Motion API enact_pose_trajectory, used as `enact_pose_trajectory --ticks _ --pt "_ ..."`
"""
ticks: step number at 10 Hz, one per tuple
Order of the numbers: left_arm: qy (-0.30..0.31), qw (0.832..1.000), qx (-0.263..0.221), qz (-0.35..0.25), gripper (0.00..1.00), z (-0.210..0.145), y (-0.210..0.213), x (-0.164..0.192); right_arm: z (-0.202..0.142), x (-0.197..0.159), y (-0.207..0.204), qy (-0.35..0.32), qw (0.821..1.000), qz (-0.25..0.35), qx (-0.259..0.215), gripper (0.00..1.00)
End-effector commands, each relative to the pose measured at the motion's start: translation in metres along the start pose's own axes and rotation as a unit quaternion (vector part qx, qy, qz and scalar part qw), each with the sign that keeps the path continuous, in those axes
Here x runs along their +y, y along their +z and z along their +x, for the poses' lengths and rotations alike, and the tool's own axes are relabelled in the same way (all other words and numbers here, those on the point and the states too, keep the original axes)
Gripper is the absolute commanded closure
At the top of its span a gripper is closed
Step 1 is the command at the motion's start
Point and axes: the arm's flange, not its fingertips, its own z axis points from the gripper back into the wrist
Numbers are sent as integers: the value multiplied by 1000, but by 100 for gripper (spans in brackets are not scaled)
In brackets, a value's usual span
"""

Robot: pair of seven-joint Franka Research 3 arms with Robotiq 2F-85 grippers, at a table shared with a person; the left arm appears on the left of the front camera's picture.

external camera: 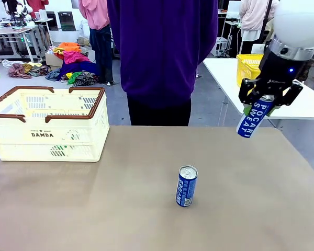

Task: Place the drinks into the Shopping basket.
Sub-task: Pick up one drink and place it into the Shopping basket.

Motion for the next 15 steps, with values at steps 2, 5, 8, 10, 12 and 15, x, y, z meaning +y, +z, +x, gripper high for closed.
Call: enact_pose_trajectory --ticks 2,5,8,10,12,15 --pt "4 1000 -1 1 0 -3 0 0 -3 9 6 6 1000 -2 -21 100" --pt "4 1000 -1 1 0 -3 0 0 36 136 2 44 997 -12 -66 100" --pt "4 1000 -1 1 0 -3 0 0 28 281 -49 157 986 -12 -58 100" --pt "4 1000 -1 1 0 -3 0 0 3 341 -98 228 973 -13 -26 100" --pt "4 1000 -1 1 0 -3 0 0 -12 370 -151 273 962 -2 8 100" --pt "4 1000 -1 1 0 -3 0 0 -35 384 -198 320 946 2 53 100"
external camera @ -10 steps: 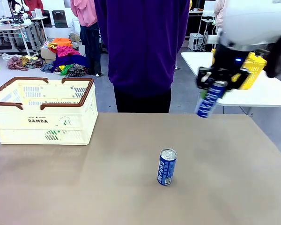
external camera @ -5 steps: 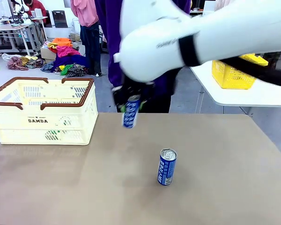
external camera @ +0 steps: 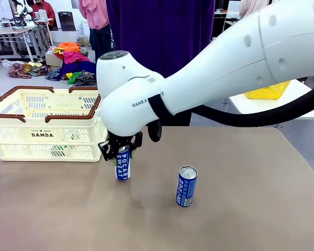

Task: Place the drinks into the Shopping basket.
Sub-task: Pick up one drink and place it into the Shopping basket.

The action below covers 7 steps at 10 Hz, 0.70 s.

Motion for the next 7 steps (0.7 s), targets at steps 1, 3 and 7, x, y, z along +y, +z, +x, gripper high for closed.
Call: enact_pose_trajectory --ticks 1,3,7 --pt "4 1000 -1 1 0 -3 0 1 3 0 7 19 1000 9 3 100" --pt "4 1000 -1 1 0 -3 0 1 2 -4 9 17 1000 15 0 100" --pt "4 1000 -1 1 0 -3 0 1 -1 -13 25 19 1000 14 -18 0"
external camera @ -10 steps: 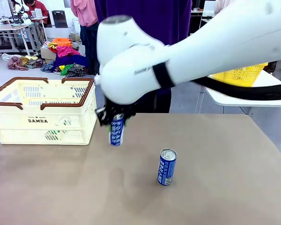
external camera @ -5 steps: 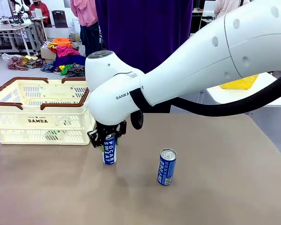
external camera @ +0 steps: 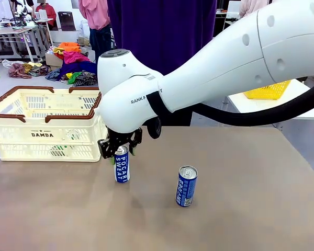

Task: Place the drinks into the Shopping basket.
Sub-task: Pick up one drink and place it into the Shopping basket.

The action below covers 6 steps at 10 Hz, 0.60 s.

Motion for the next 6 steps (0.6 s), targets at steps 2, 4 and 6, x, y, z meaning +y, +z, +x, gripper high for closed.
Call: enact_pose_trajectory --ticks 2,4,6 --pt "4 1000 -1 1 0 -3 0 1 -8 -23 42 -2 1000 4 -29 0" --pt "4 1000 -1 1 0 -3 0 1 -16 -72 110 -39 998 45 -35 0" --pt "4 1000 -1 1 0 -3 0 1 -50 -154 177 -102 989 107 -32 0"
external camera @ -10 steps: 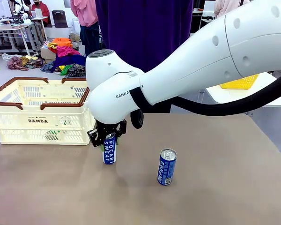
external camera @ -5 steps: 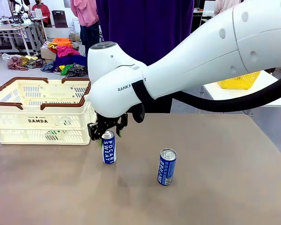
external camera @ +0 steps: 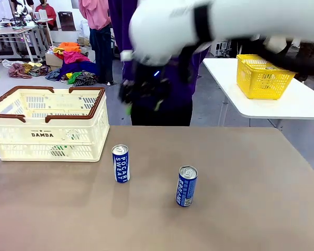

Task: Place the drinks into the Shopping basket.
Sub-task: Pick up one drink and place it into the Shopping basket.

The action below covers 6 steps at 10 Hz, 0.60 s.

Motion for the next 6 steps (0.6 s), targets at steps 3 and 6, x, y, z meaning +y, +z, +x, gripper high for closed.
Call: enact_pose_trajectory --ticks 3,6 --pt "4 1000 -1 1 0 -3 0 0 -85 -201 95 -130 960 247 23 0" --pt "4 1000 -1 1 0 -3 0 0 -177 -351 91 -272 880 390 -1 0"
